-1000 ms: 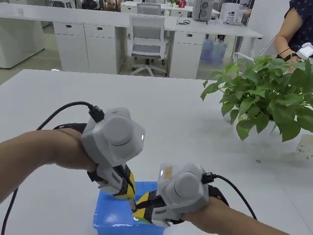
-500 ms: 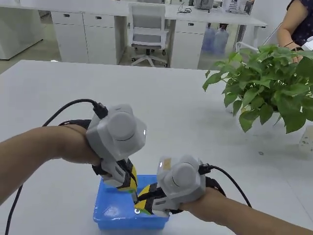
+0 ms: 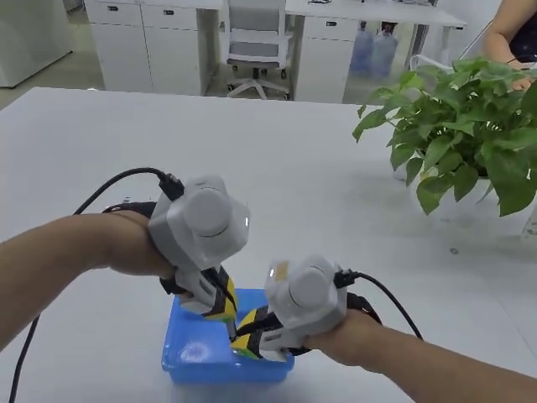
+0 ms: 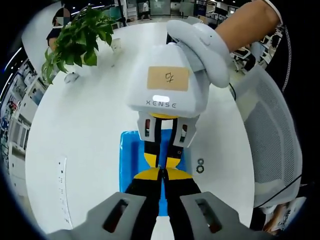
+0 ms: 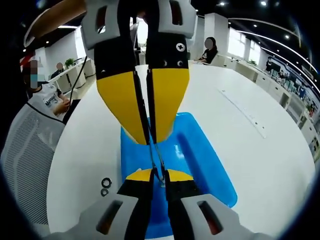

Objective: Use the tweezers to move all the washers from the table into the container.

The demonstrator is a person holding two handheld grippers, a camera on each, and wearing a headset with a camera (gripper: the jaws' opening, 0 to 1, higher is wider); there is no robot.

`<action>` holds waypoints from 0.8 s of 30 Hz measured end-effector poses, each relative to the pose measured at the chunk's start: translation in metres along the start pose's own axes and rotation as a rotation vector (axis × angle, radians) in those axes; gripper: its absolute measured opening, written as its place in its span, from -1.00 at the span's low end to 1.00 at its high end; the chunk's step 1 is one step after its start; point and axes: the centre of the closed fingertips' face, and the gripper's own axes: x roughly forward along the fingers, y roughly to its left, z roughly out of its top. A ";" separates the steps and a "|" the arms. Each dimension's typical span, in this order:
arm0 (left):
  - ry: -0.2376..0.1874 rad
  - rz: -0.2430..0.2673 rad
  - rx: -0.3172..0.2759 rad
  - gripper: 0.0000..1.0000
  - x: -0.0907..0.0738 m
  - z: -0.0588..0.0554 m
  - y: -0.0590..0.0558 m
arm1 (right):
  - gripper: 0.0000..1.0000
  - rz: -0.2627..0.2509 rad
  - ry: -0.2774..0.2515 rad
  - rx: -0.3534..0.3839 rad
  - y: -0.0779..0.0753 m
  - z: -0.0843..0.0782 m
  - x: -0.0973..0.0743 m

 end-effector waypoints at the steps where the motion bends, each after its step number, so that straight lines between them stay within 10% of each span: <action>1: -0.001 -0.001 -0.002 -0.89 0.001 0.000 0.000 | -0.79 0.002 0.001 0.002 0.000 -0.001 0.001; 24: -0.013 0.001 -0.005 -0.89 0.000 0.000 0.000 | -0.78 0.009 0.008 -0.002 -0.001 -0.003 -0.001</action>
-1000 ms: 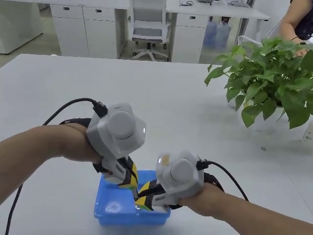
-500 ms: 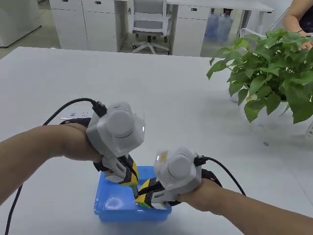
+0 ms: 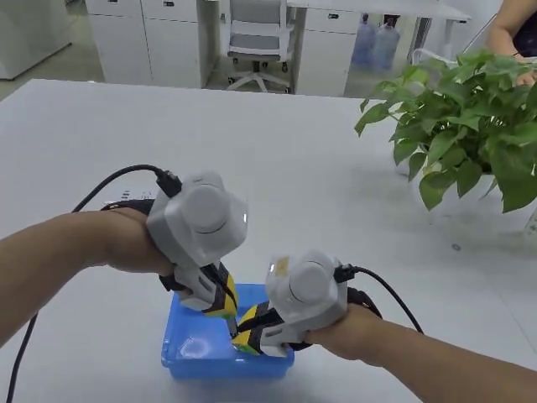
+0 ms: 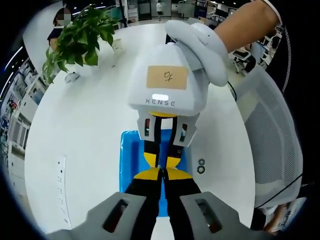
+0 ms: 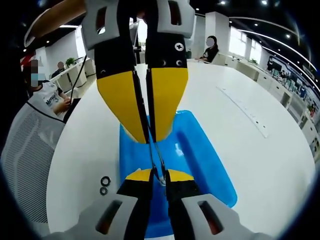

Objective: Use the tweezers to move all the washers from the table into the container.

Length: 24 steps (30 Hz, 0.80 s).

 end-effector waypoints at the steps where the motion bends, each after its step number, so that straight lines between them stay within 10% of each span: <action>1: 0.000 0.001 0.000 -0.89 -0.001 0.001 0.000 | -0.78 0.000 -0.001 -0.002 0.000 0.001 0.000; 24: 0.014 0.022 0.039 -0.89 -0.032 0.016 -0.020 | -0.78 -0.037 -0.051 -0.036 0.018 0.026 -0.026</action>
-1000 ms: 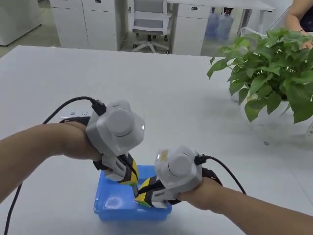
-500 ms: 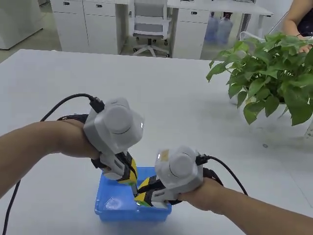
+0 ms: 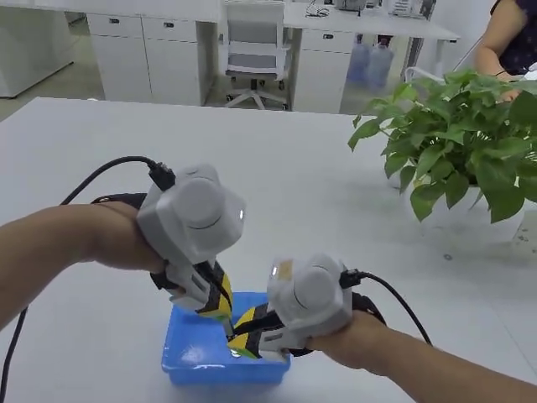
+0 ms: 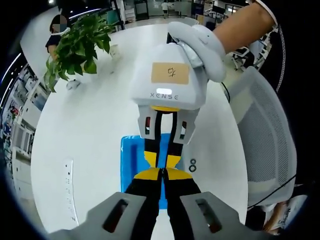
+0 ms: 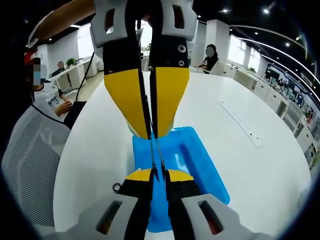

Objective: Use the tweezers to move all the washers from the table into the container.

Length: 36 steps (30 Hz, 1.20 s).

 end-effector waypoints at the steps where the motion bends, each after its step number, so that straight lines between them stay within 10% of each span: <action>1: 0.001 0.001 0.002 -0.89 -0.001 0.001 -0.002 | -0.78 -0.002 -0.003 0.002 0.001 0.001 -0.001; 36: 0.020 -0.036 0.029 -0.89 0.004 -0.001 -0.056 | -0.78 -0.005 -0.025 0.017 0.057 -0.005 -0.002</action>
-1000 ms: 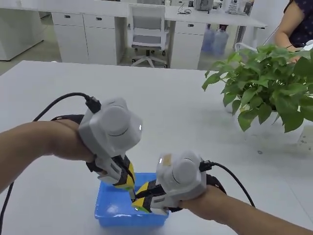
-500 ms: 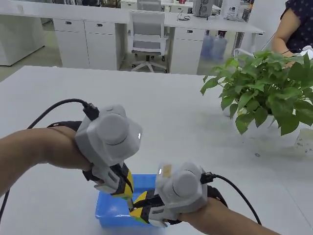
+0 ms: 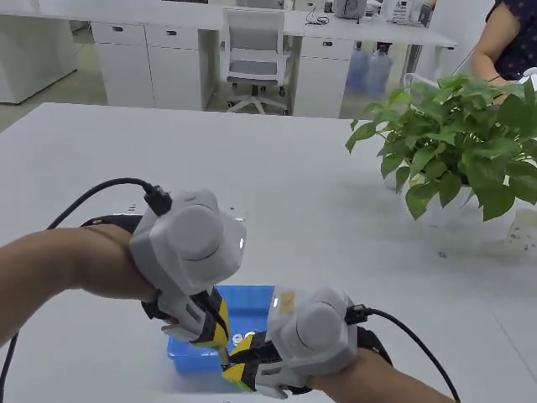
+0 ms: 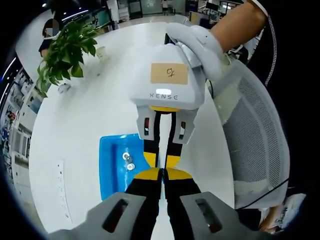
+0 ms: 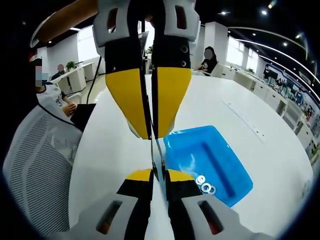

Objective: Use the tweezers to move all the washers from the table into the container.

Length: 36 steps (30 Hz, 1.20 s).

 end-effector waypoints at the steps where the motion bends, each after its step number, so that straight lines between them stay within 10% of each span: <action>1: 0.000 -0.002 -0.001 -0.89 0.001 0.000 -0.001 | -0.78 0.001 0.001 0.002 0.001 -0.001 0.001; 36: 0.013 -0.064 -0.019 -0.89 0.031 -0.013 -0.025 | -0.75 0.041 0.022 0.042 0.027 -0.029 0.019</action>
